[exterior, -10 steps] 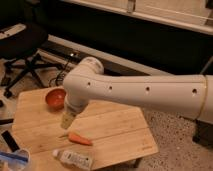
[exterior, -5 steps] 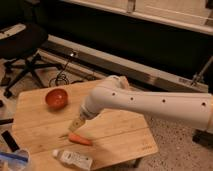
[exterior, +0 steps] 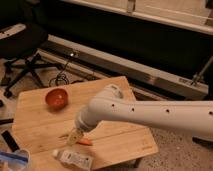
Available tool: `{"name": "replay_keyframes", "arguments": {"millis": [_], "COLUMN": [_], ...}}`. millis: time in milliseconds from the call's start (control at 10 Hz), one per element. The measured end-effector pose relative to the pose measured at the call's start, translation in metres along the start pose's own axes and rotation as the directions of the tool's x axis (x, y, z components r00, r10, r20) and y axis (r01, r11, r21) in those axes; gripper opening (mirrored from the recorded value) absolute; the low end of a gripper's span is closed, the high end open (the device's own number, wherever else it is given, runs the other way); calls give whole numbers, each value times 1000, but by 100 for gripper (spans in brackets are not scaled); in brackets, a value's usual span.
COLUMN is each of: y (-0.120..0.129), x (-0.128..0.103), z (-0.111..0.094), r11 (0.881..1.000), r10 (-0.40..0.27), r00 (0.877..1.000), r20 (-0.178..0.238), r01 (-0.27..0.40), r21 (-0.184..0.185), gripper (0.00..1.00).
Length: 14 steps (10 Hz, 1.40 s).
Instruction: Stand the bottle upright
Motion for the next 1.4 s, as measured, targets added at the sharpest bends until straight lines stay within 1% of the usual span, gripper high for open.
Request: {"name": "replay_keyframes", "arguments": {"millis": [100,300,600,800,1000,1200,1300,1400], "y": [9,22,30,35,43,40,34,26], "x": [4,17,39,46,49,50,45,38], "z": [-1,3,13,18,24,27,29,30], "r11": [1000,999,998,996,995,992,988,981], "r10": [-10,-10,6,6,-38,-101,-148,-195], "r00": [1000,999,998,997,992,970,946,913], "r20": [-12,-35,-61,-74,-121,-221,-289,-359], "r01": [10,9,-10,-12,26,81,127,175], "r21": [-7,-32,-66,-86,-100,-97,-92,-87], "gripper": [80,80,80,80,80,80,80,80]}}
